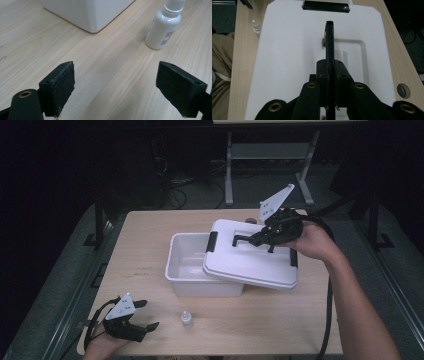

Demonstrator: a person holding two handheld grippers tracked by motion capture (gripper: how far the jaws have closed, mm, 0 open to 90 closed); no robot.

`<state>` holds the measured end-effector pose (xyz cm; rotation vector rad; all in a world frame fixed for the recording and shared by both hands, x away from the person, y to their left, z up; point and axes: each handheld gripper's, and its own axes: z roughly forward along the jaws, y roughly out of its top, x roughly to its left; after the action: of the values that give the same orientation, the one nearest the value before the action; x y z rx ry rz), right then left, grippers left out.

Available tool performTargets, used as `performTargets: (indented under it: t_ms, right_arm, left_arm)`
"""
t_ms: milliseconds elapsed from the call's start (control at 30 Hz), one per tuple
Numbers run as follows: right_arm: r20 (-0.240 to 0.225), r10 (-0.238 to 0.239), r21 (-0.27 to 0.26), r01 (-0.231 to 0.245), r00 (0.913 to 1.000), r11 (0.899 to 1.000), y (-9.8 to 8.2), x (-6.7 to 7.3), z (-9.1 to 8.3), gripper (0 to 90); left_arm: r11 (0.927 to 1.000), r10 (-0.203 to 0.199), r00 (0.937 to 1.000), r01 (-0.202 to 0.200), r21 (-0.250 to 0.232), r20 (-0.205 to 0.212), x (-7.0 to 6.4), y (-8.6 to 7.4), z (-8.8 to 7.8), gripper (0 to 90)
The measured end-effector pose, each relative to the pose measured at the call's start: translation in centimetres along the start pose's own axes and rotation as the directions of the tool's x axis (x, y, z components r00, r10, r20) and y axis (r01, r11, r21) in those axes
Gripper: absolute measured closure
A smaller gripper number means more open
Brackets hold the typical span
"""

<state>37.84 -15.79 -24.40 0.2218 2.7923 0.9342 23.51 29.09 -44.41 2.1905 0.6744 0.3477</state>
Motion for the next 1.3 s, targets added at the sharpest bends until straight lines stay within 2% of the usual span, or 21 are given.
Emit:
performTargets:
  t_ms: [600,733,1167,1300]
  right_arm:
    - [0.041,0.063,-0.015,-0.063,0.9971,0.998,-4.8,1.2,-3.1,83.6]
    - [0.056,0.089,-0.01,-0.089,0.9944,0.996,-6.5,1.6,-4.0,83.5]
    - [0.089,0.135,-0.02,-0.134,0.9868,0.991,-10.1,2.5,-5.9,83.6]
    - [0.089,0.161,-0.022,-0.16,0.9829,0.987,-12.3,3.1,-6.1,83.6]
  left_arm:
    - [0.9998,0.003,1.0,-0.003,0.021,0.006,-0.2,0.0,0.3,15.2]
    - [0.9997,0.003,1.0,-0.003,0.023,0.008,-0.2,0.0,0.4,15.2]
    - [0.9995,0.004,0.9999,-0.005,0.03,0.009,-0.2,0.0,0.4,15.2]
    - [0.9994,0.005,0.9999,-0.005,0.035,0.011,-0.2,0.0,0.5,15.2]
